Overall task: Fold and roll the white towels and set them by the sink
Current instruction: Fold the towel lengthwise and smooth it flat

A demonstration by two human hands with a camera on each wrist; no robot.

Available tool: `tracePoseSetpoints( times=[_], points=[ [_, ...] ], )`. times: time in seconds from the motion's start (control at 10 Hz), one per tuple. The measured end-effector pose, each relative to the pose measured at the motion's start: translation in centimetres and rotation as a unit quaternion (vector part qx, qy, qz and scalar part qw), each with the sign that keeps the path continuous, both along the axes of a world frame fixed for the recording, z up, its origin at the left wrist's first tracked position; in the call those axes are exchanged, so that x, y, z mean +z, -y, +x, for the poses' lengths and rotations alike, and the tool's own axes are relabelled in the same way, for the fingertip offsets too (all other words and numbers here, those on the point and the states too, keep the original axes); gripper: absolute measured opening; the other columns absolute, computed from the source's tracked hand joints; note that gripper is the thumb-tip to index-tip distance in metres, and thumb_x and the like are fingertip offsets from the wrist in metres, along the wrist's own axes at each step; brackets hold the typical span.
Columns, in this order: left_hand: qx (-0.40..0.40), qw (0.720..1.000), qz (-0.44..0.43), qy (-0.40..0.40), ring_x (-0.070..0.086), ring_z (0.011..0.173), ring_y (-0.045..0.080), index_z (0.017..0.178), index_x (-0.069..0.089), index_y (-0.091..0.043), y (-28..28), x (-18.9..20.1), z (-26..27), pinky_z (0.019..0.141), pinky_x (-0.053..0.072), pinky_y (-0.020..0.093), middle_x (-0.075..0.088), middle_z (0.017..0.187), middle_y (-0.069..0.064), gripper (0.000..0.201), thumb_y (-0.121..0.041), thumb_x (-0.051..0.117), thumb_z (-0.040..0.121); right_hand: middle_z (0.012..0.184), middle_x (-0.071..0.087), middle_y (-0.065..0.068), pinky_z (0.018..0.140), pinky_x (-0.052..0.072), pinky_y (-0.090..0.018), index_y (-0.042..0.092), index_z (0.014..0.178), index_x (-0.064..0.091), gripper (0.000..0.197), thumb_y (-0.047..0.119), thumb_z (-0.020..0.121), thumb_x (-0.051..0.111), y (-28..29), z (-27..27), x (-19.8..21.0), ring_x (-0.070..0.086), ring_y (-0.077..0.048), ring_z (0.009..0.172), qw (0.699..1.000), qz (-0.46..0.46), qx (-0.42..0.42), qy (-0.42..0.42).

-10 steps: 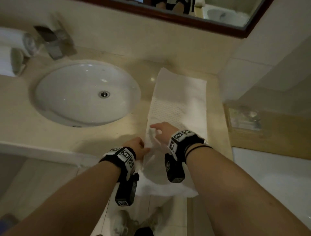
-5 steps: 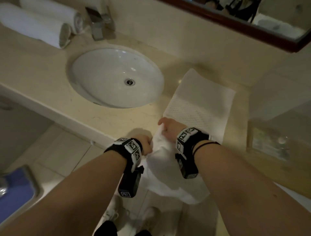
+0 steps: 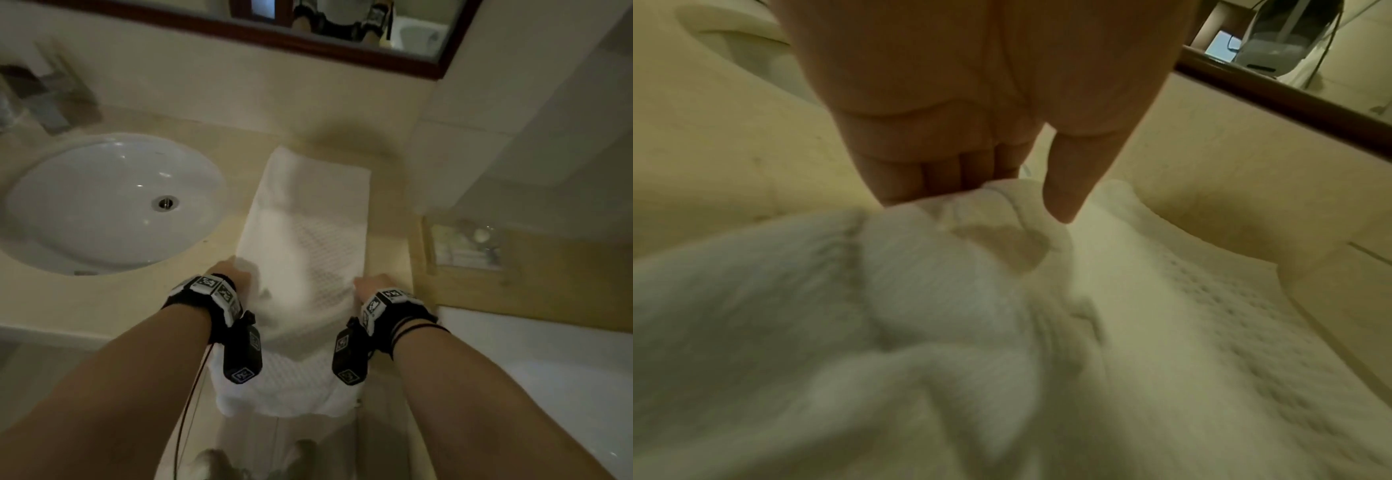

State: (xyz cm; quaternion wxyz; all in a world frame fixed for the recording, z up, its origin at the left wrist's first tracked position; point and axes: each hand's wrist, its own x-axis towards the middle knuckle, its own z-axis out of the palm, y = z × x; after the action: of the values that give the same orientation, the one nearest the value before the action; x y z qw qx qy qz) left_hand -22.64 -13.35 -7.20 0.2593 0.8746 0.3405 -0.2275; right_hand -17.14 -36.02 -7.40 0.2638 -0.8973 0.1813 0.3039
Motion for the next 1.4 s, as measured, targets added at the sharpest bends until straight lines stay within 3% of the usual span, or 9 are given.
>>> tracePoseSetpoints(
  times=[0.4,0.5,0.6,0.8,0.9,1.0,1.1,1.2,1.4],
  points=[
    [-0.024,0.999,-0.033,0.02,0.04,0.13,0.034,0.141,0.035,0.002,-1.9,0.6,7.2,0.103,0.033,0.034,0.039,0.144,0.019,0.046,-0.022,0.039,0.101,0.14,0.047,-0.016,0.1,0.037,-0.034,0.001,0.136,0.044,0.052,0.036,0.099,0.041,-0.8,5.5,-0.5,0.047,-0.032,0.125,0.999,0.047,0.001,-0.011],
    [-0.036,0.996,-0.073,0.043,0.04,0.131,0.032,0.145,0.033,-0.012,-3.9,-0.3,11.9,0.105,0.034,0.035,0.039,0.146,0.013,0.045,-0.02,0.039,0.101,0.132,0.054,-0.013,0.092,0.042,-0.032,0.005,0.132,0.05,0.048,0.035,0.095,0.051,-1.9,8.5,-1.4,0.053,-0.031,0.117,0.998,0.056,-0.042,0.006],
    [-0.002,0.993,-0.088,0.079,0.05,0.119,0.032,0.134,0.046,-0.007,-4.9,-0.9,14.3,0.094,0.039,0.031,0.051,0.134,0.015,0.035,-0.016,0.04,0.1,0.09,0.058,-0.011,0.071,0.044,-0.032,0.009,0.095,0.057,0.017,0.026,0.093,0.052,-2.6,11.0,-1.5,0.055,-0.025,0.079,0.996,0.056,-0.055,0.04],
    [0.066,0.984,-0.148,0.076,0.053,0.116,0.037,0.135,0.045,-0.004,-8.6,-2.9,22.6,0.1,0.044,0.046,0.051,0.134,0.019,0.068,-0.035,0.067,0.08,0.122,0.061,-0.013,0.089,0.044,-0.03,0.006,0.12,0.059,0.035,0.029,0.096,0.049,-4.7,18.1,-1.5,0.057,-0.031,0.107,0.996,0.069,-0.058,0.027],
    [0.016,0.993,-0.097,0.064,0.047,0.123,0.035,0.138,0.041,-0.002,-8.4,-1.5,24.3,0.105,0.039,0.038,0.046,0.138,0.019,0.053,-0.023,0.056,0.092,0.105,0.06,-0.011,0.082,0.04,-0.027,0.006,0.121,0.058,0.041,0.034,0.098,0.04,-5.1,19.9,-1.5,0.056,-0.029,0.096,0.996,0.052,-0.045,0.057],
    [-0.071,0.995,0.019,0.064,0.028,0.137,0.033,0.149,0.012,-0.015,-8.3,-1.3,25.4,0.111,0.027,0.037,0.023,0.15,0.014,0.073,-0.026,0.054,0.092,0.134,0.048,-0.012,0.099,0.037,-0.032,0.013,0.139,0.04,0.046,0.025,0.096,0.046,-5.7,22.1,-2.2,0.047,-0.029,0.12,0.992,-0.046,-0.013,0.114],
    [-0.352,0.925,0.14,0.018,-0.018,0.144,0.027,0.149,-0.015,-0.021,-6.8,-2.3,26.4,0.117,-0.006,0.039,-0.024,0.155,0.006,0.08,-0.049,0.037,0.095,0.159,-0.002,0.0,0.117,0.007,-0.034,0.026,0.152,-0.001,0.074,0.047,0.095,0.042,-9.1,23.2,-2.1,0.001,-0.023,0.146,0.96,-0.125,0.186,0.168],
    [-0.427,0.898,0.108,-0.021,-0.02,0.144,0.023,0.148,-0.018,-0.02,-6.5,-3.8,27.4,0.117,-0.009,0.036,-0.028,0.154,0.003,0.08,-0.057,0.028,0.095,0.158,-0.018,0.001,0.117,-0.006,-0.038,0.029,0.15,-0.009,0.074,0.056,0.095,0.031,-12.4,24.1,-3.1,-0.017,-0.022,0.145,0.926,-0.111,0.346,0.104],
    [-0.391,0.914,0.1,-0.046,-0.031,0.14,0.026,0.144,-0.022,-0.038,-6.6,-5.1,27.7,0.114,-0.013,0.046,-0.037,0.149,-0.003,0.088,-0.076,0.027,0.082,0.156,-0.024,0.004,0.116,-0.01,-0.041,0.028,0.149,-0.013,0.073,0.061,0.094,0.023,-10.8,28.5,-4.9,-0.022,-0.022,0.143,0.942,-0.163,0.285,0.075]
  ],
)
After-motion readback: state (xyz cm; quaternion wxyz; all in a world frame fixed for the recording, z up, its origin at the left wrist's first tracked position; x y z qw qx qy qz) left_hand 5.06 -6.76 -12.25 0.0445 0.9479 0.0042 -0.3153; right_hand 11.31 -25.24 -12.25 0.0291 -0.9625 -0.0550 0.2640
